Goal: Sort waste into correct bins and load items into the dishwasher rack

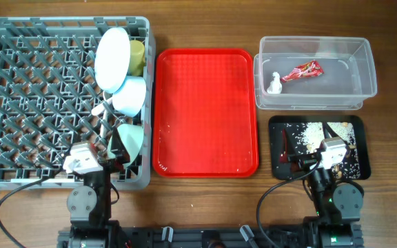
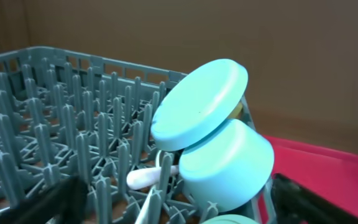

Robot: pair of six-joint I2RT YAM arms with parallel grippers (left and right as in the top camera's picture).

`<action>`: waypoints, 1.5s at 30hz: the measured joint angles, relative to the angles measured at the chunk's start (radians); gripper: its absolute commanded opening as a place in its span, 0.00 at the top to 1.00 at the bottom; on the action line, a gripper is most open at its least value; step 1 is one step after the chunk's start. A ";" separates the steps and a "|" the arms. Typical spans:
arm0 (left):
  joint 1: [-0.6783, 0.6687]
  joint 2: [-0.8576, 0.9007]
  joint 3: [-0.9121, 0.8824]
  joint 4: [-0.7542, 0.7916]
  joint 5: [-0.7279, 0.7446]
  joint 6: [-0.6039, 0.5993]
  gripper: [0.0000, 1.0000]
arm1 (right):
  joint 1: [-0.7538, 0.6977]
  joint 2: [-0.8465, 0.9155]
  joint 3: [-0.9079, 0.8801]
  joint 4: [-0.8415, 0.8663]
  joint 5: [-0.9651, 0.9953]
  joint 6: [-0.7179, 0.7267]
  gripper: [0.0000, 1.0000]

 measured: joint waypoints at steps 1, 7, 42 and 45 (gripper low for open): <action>0.000 0.000 0.000 0.001 -0.005 0.013 0.00 | 0.000 0.000 0.000 0.000 0.000 0.000 0.00; 0.000 0.000 0.000 0.003 -0.016 0.041 0.00 | 0.000 0.000 0.000 0.000 0.000 0.000 0.00; 0.000 0.000 0.000 0.003 -0.016 0.048 0.00 | 0.000 0.000 0.000 0.000 0.000 0.000 0.00; 0.000 0.000 0.000 0.003 -0.016 0.048 0.00 | 0.000 0.000 0.000 0.000 0.000 0.000 0.00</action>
